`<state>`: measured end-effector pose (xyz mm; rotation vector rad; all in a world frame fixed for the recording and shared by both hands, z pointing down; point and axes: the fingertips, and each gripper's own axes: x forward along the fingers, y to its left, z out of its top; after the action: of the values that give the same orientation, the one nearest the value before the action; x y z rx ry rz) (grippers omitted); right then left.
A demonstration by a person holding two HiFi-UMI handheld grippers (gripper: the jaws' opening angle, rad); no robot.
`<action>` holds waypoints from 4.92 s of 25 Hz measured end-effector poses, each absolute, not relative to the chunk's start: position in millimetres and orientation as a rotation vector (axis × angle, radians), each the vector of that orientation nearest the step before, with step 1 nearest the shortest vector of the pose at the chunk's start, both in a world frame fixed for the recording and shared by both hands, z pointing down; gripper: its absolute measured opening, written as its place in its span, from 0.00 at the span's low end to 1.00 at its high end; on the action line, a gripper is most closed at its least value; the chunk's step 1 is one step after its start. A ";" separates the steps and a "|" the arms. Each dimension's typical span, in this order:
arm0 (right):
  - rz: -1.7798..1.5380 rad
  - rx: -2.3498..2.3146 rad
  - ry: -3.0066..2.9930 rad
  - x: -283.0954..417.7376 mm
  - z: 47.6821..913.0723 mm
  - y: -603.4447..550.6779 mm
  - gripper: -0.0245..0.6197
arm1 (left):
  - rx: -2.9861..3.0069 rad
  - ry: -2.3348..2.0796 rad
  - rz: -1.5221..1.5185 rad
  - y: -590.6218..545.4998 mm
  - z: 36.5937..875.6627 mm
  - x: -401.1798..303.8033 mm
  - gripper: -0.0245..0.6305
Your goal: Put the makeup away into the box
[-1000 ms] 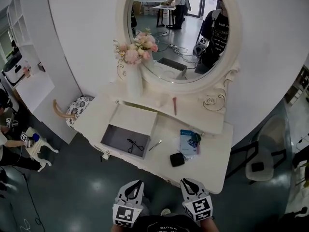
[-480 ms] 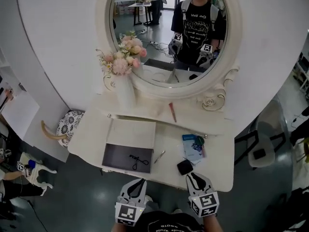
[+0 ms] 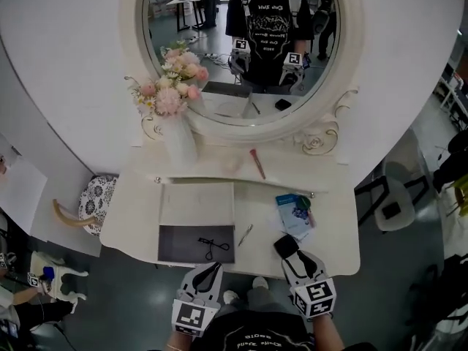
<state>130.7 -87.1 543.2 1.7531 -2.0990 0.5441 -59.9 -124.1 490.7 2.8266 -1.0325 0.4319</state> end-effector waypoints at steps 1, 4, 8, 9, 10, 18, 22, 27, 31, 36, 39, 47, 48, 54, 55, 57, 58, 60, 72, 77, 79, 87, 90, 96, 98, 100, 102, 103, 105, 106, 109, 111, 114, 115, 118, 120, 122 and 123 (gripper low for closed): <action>0.547 1.750 -2.094 131.5 544.5 -88.7 0.34 | 2.825 -1.023 0.424 -125.2 489.4 -59.1 0.07; 0.598 1.733 -2.084 134.8 550.9 -91.2 0.42 | 2.792 -1.027 0.394 -126.7 488.0 -57.7 0.07; 0.625 1.726 -2.070 140.3 555.7 -96.6 0.49 | 2.752 -1.086 0.395 -136.1 485.9 -60.1 0.07; 0.628 1.722 -2.069 141.7 556.8 -98.0 0.50 | 2.748 -1.097 0.391 -138.7 484.4 -59.8 0.07; 0.636 1.715 -2.067 142.4 558.8 -98.7 0.50 | 2.743 -1.106 0.389 -140.5 483.5 -59.7 0.07; 0.712 1.649 -2.013 147.5 582.4 -104.3 0.53 | 2.732 -1.114 0.422 -141.2 486.5 -53.6 0.07; 0.725 1.609 -1.984 148.4 595.4 -109.7 0.53 | 2.703 -1.136 0.445 -144.0 489.6 -54.3 0.07; 0.768 1.589 -1.974 148.9 604.1 -115.5 0.54 | 2.694 -1.156 0.433 -148.8 495.9 -57.1 0.07; 0.769 1.543 -1.950 146.3 613.8 -116.2 0.56 | 2.694 -1.168 0.427 -153.0 496.5 -57.7 0.07; 0.792 1.530 -1.911 147.4 623.9 -116.5 0.56 | 2.678 -1.186 0.435 -154.4 499.8 -59.0 0.07; 0.781 1.518 -1.903 147.6 625.4 -117.8 0.56 | 2.664 -1.198 0.439 -154.6 500.9 -60.4 0.07; 0.742 1.462 -1.883 147.1 627.2 -122.0 0.56 | 2.659 -1.232 0.460 -154.3 501.0 -62.8 0.07; 0.740 1.449 -1.883 146.3 627.1 -122.5 0.55 | 2.667 -1.231 0.472 -153.7 500.4 -62.5 0.07; 0.743 1.418 -1.884 146.1 628.8 -121.8 0.55 | 2.641 -1.266 0.508 -152.2 497.9 -61.7 0.07; 0.741 1.419 -1.886 146.4 628.8 -122.0 0.55 | 2.653 -1.263 0.513 -152.1 498.8 -61.2 0.07; 0.738 1.420 -1.891 146.6 628.1 -122.4 0.55 | 2.668 -1.263 0.509 -152.9 496.9 -59.5 0.07; 0.736 1.418 -1.894 146.6 627.9 -122.0 0.55 | 2.676 -1.261 0.505 -152.9 496.2 -58.5 0.07; 0.730 1.413 -1.901 146.4 627.5 -120.8 0.55 | 2.671 -1.266 0.496 -152.9 496.5 -58.4 0.07; 0.717 1.482 -1.987 149.4 616.0 -115.7 0.55 | 2.627 -1.306 0.516 -153.4 494.5 -59.0 0.07; 0.720 1.527 -2.017 152.0 604.1 -117.0 0.55 | 2.648 -1.292 0.497 -152.4 495.9 -57.0 0.07; 0.702 1.535 -2.026 151.6 598.0 -119.5 0.55 | 2.658 -1.279 0.483 -151.4 498.1 -55.4 0.07; 0.622 1.530 -2.056 145.5 574.6 -130.9 0.55 | 2.642 -1.289 0.473 -152.7 496.6 -59.4 0.07; 0.591 1.533 -2.079 141.3 565.8 -135.6 0.55 | 2.624 -1.315 0.480 -153.8 496.6 -65.6 0.07; 0.579 1.550 -2.139 132.1 551.4 -146.1 0.55 | 2.640 -1.327 0.462 -151.0 504.1 -76.6 0.07; 0.568 1.541 -2.158 127.1 548.0 -149.5 0.55 | 2.627 -1.334 0.462 -149.7 505.2 -79.9 0.07; 0.553 1.527 -2.177 121.6 544.3 -153.5 0.55 | 2.609 -1.351 0.461 -149.6 505.9 -84.2 0.07; 0.537 1.507 -2.197 114.7 540.8 -157.4 0.55 | 2.603 -1.366 0.461 -149.6 505.2 -88.4 0.07; 0.531 1.494 -2.207 110.7 539.7 -159.0 0.55 | 2.600 -1.375 0.461 -149.1 505.1 -91.0 0.07; 0.521 1.466 -2.227 102.4 538.9 -162.2 0.55 | 2.585 -1.398 0.458 -148.2 505.4 -97.6 0.07; 0.514 1.452 -2.236 98.5 538.5 -164.2 0.55 | 2.576 -1.412 0.454 -148.1 505.4 -100.7 0.07; 0.491 1.414 -2.264 87.0 535.1 -171.3 0.55 | 2.558 -1.446 0.445 -148.4 504.3 -109.5 0.07; 0.471 1.379 -2.284 77.7 532.9 -176.3 0.55 | 2.540 -1.471 0.443 -148.8 504.3 -116.6 0.07; 0.444 1.312 -2.310 62.7 532.4 -181.6 0.55 | 2.513 -1.505 0.444 -148.4 505.6 -125.8 0.07; 0.438 1.295 -2.318 58.2 531.9 -182.9 0.55 | 2.506 -1.514 0.443 -148.2 505.8 -128.2 0.07; 0.418 1.251 -2.342 45.4 529.8 -187.6 0.55 | 2.486 -1.545 0.439 -149.0 506.0 -135.7 0.07; 0.402 1.217 -2.357 36.5 528.9 -189.8 0.55 | 2.469 -1.567 0.435 -149.2 506.5 -141.4 0.07; 0.391 1.186 -2.371 27.6 527.5 -192.0 0.55 | 2.455 -1.586 0.432 -150.1 506.4 -146.9 0.07; 0.387 1.171 -2.379 23.1 526.5 -193.2 0.55 | 2.448 -1.596 0.430 -150.9 506.1 -149.5 0.07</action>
<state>23.1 -193.2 526.5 1.1706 -2.3789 0.3868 -149.5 -150.9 506.1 2.4484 -1.5961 0.4299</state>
